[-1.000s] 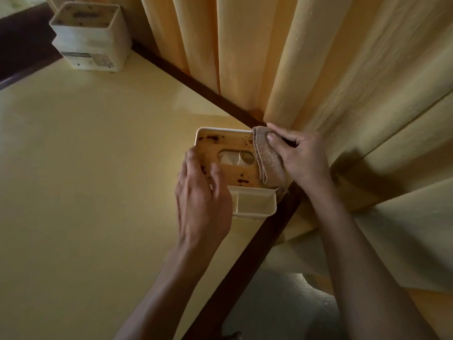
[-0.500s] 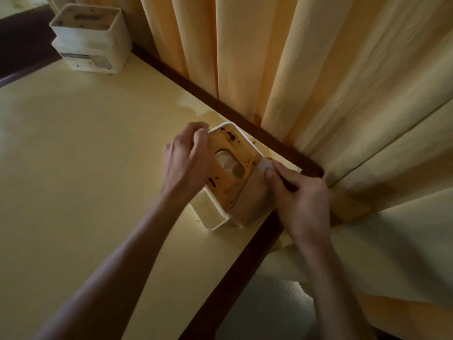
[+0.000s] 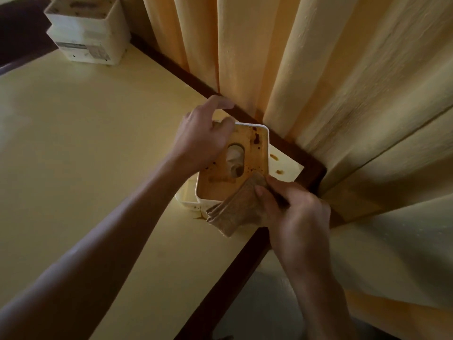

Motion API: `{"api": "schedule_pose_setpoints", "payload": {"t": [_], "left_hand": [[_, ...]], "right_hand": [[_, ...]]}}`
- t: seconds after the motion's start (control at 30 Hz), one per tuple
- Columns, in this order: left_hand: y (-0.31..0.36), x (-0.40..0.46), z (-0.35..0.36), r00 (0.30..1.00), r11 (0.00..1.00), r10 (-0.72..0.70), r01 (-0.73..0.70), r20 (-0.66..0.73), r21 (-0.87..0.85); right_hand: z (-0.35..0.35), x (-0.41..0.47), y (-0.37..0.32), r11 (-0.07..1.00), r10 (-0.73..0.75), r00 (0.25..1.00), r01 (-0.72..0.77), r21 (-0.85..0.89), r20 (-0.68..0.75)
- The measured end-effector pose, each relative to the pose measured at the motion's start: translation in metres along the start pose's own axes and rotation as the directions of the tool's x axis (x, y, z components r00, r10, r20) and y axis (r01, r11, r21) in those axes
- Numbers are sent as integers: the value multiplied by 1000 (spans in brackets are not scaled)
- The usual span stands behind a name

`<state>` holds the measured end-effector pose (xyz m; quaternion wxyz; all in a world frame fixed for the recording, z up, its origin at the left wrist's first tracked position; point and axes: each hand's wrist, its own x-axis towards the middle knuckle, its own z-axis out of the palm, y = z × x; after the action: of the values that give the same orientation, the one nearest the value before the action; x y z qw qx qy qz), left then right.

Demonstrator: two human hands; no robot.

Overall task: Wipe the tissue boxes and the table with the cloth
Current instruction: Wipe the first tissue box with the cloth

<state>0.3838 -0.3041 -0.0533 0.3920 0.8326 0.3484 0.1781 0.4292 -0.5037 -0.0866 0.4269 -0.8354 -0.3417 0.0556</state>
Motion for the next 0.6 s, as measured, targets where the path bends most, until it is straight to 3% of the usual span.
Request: {"api": "schedule_pose_setpoints", "payload": {"t": [0.1,0.27,0.47,0.6], "left_hand": [[1,-51,-5,994,999,45,-42,-100,30],[-13,-102,18,984,981,159,-148,-79,127],[-22,-103,30,983,963,155,-128,-99,238],[-23,-100,31,989,977,113,-93,-93,194]], "right_hand": [[2,4,0,998,50,998,-49,40,-38],[-2,22,5,989,43,998,-50,141,47],[-4,57,7,995,-98,988,96,18,116],[2,66,9,988,-119,987,128,-84,109]]}}
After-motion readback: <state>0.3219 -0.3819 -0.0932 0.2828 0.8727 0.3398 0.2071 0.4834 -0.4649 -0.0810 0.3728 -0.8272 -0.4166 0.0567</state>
